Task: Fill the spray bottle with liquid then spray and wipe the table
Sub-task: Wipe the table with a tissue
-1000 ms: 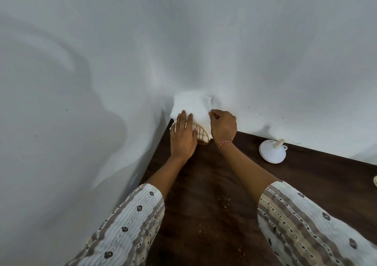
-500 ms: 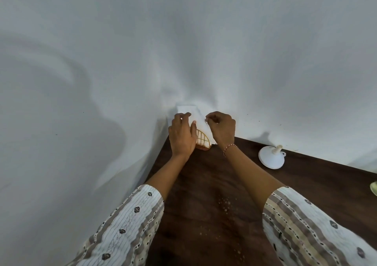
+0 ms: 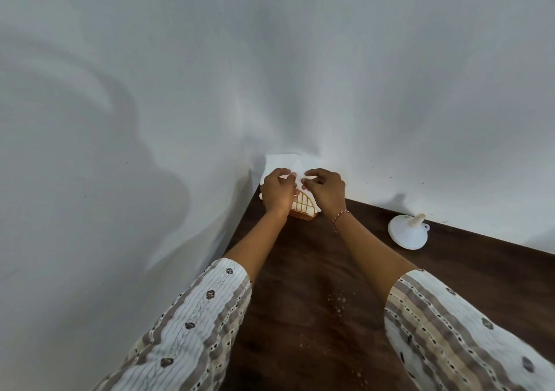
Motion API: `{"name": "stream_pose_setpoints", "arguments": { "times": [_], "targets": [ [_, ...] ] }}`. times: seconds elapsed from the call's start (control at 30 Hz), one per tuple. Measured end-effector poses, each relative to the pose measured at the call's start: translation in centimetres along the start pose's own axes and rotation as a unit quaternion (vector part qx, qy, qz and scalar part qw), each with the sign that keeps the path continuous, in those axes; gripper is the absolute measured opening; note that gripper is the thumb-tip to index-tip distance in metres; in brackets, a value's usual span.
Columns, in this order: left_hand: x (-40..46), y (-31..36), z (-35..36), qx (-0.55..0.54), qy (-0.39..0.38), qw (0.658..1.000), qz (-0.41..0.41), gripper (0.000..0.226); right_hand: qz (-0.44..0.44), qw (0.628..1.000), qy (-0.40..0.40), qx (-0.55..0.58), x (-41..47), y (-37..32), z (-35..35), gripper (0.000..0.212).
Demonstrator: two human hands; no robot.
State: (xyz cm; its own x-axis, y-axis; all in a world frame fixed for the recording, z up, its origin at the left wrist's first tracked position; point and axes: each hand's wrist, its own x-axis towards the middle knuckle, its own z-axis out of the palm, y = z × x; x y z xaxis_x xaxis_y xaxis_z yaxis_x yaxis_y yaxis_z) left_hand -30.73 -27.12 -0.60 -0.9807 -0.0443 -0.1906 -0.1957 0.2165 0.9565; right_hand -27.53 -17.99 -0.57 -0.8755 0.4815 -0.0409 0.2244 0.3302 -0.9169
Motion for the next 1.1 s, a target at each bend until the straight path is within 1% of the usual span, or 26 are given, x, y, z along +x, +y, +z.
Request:
{"name": "stream_pose_setpoints", "arguments": {
  "times": [0.1,0.23,0.4,0.53,0.6,0.7,0.73,0.87,1.0,1.07,1.1],
  "targets": [
    [0.8,0.3,0.5,-0.007,0.000,1.000,-0.013,0.022,0.002,1.000,-0.002,0.006,0.1,0.4,0.1,0.016],
    [1.5,0.6,0.8,-0.001,-0.004,1.000,-0.011,0.016,-0.005,1.000,0.005,0.004,0.4,0.6,0.0,0.016],
    [1.4,0.7,1.0,-0.065,-0.079,0.994,-0.041,0.013,-0.025,0.999,0.042,-0.002,0.9,0.5,-0.5,0.022],
    [1.4,1.0,1.1,-0.097,-0.096,0.990,-0.047,0.005,-0.086,0.994,0.064,-0.037,1.3,0.3,-0.9,0.026],
    [1.5,1.2,1.1,-0.103,-0.101,0.988,-0.050,0.007,-0.109,0.990,0.063,-0.068,1.5,0.4,-1.1,0.025],
    [1.6,1.3,1.3,-0.083,-0.111,0.990,-0.039,0.011,-0.100,0.984,0.083,-0.120,2.1,0.4,-1.6,0.019],
    [1.5,1.3,1.3,-0.070,-0.112,0.991,-0.033,0.013,-0.094,0.984,0.084,-0.126,2.3,0.5,-1.7,0.019],
    [1.5,1.2,1.4,-0.027,-0.103,0.994,0.001,0.017,-0.058,0.991,0.087,-0.086,2.6,0.6,-2.3,0.026],
    [1.3,1.1,1.4,-0.026,-0.086,0.996,0.020,0.020,-0.019,0.989,0.118,-0.083,2.9,1.2,-2.8,0.023],
    [1.4,1.1,1.3,-0.030,-0.072,0.997,0.023,0.024,-0.036,0.982,0.144,-0.114,2.5,1.4,-2.7,0.025],
    [1.5,1.2,1.3,-0.032,-0.064,0.997,0.023,0.026,-0.071,0.976,0.151,-0.143,2.1,1.3,-2.5,0.027]
  ]
}}
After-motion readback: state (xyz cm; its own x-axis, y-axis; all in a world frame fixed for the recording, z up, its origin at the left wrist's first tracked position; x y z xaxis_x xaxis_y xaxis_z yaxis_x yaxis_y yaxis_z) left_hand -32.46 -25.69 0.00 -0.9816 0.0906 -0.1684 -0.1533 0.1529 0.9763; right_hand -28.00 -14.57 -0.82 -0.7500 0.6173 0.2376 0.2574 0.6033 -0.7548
